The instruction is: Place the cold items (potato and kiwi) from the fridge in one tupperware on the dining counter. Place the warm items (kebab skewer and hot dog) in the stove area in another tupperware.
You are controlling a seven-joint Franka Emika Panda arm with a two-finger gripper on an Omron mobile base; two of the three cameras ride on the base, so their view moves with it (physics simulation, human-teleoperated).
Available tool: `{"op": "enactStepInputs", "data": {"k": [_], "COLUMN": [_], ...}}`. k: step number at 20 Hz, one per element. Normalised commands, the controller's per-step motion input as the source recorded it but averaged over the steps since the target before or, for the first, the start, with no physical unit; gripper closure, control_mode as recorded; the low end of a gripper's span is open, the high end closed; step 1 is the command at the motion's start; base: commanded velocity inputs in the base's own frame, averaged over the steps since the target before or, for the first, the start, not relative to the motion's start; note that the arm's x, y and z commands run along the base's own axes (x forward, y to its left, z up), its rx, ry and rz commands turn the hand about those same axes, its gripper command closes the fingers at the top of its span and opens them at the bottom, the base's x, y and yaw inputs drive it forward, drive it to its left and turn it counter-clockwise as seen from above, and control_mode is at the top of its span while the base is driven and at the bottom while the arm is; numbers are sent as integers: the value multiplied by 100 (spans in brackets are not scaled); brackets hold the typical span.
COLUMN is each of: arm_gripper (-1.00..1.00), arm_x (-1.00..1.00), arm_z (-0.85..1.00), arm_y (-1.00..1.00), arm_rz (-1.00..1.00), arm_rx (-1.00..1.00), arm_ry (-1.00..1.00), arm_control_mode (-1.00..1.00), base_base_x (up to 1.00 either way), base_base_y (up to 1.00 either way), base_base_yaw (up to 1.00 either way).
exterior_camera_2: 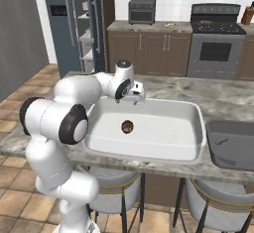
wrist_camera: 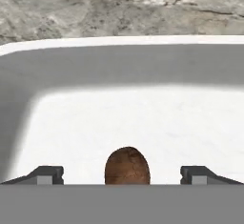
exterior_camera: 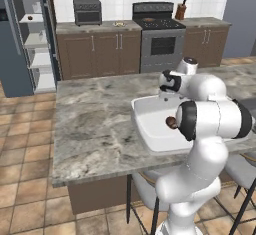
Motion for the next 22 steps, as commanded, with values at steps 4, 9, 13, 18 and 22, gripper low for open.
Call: {"op": "enactStepInputs", "data": {"k": [4, 9, 13, 18, 22], "arm_gripper": [-100, -100, -100, -100, -100], "arm_x": [-98, -100, -100, -100, -100], "arm_z": [100, 95, 28, -51, -71], "arm_y": [0, 12, 45, 68, 17], "arm_rz": [14, 13, 1, 0, -2], "arm_rx": [1, 1, 0, -5, -3], "arm_ry": [-1, 0, 0, 0, -4], "arm_control_mode": [-100, -100, -100, -100, -100], "base_base_x": [0, 0, 0, 0, 0], "base_base_y": [0, 0, 0, 0, 0], "base_base_yaw": [0, 0, 0, 0, 0]}}
